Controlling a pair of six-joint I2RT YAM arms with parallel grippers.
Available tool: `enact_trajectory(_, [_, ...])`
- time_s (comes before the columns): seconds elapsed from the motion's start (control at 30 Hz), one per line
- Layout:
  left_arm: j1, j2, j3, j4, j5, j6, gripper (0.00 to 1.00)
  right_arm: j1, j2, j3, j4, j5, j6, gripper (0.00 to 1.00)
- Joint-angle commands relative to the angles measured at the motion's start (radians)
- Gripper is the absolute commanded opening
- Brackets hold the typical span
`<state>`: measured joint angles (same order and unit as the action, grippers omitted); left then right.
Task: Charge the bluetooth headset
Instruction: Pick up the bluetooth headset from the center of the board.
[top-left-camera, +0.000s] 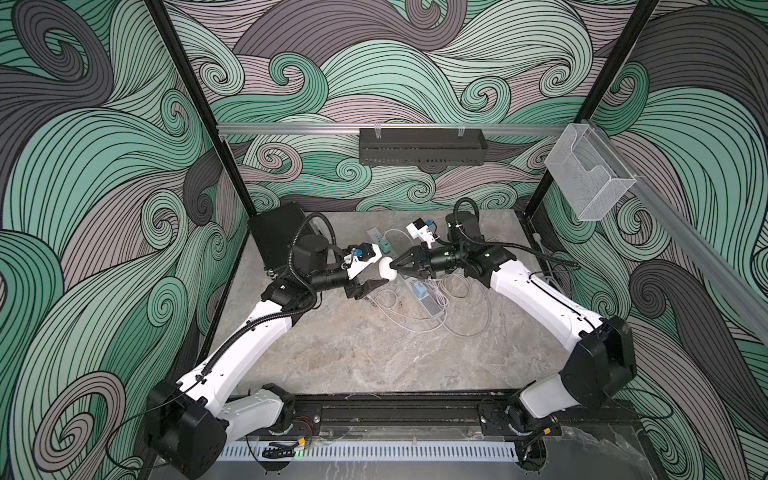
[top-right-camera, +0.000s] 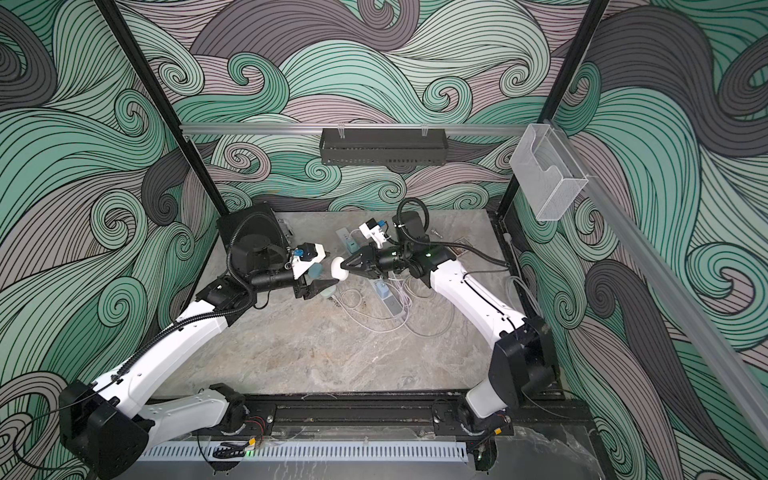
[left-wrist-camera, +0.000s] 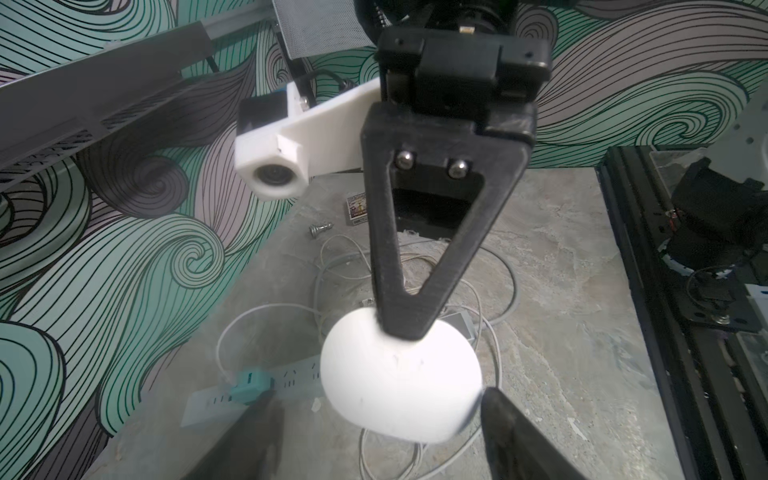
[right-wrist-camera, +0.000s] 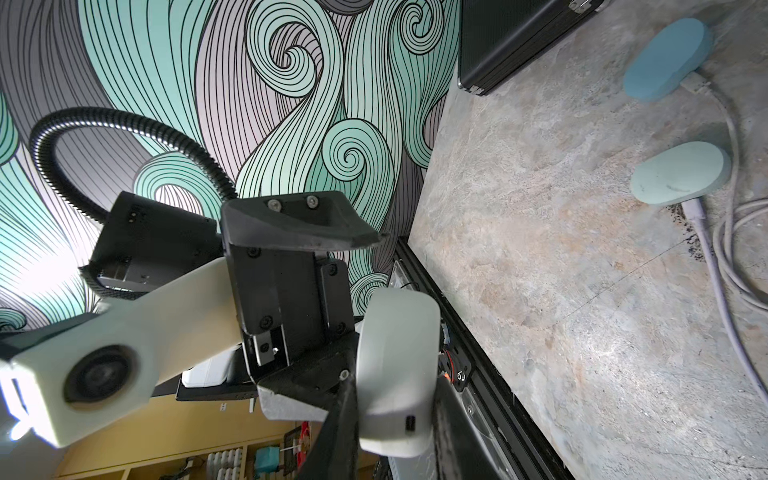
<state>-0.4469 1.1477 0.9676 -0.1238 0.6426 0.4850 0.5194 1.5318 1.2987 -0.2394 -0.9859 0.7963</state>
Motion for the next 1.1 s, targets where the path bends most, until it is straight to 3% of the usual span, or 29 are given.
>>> enact_trajectory(0.0, [0.005, -0.013, -0.006, 0.055, 0.081, -0.030, 0.75, -0.008, -0.034, -0.014, 0.099, -0.063, 0.065, 0.19])
enact_trajectory(0.1, [0.007, -0.006, -0.007, 0.079, 0.101, -0.047, 0.82, -0.010, -0.035, -0.028, 0.143, -0.082, 0.100, 0.19])
enact_trajectory(0.33, [0.010, 0.010, -0.005, 0.157, 0.117, -0.114, 0.81, -0.011, -0.036, -0.044, 0.176, -0.101, 0.125, 0.19])
enact_trajectory(0.63, [0.010, 0.027, 0.005, 0.148, 0.136, -0.118, 0.74, -0.010, -0.033, -0.053, 0.230, -0.112, 0.168, 0.19])
enact_trajectory(0.9, [0.010, 0.036, 0.014, 0.147, 0.147, -0.121, 0.60, -0.010, -0.023, -0.066, 0.265, -0.116, 0.198, 0.20])
enact_trajectory(0.97, [0.011, 0.042, 0.019, 0.136, 0.149, -0.119, 0.54, -0.010, -0.022, -0.067, 0.265, -0.114, 0.198, 0.22])
enact_trajectory(1.07, [0.013, 0.044, 0.023, 0.124, 0.141, -0.117, 0.46, -0.014, -0.030, -0.073, 0.251, -0.093, 0.184, 0.42])
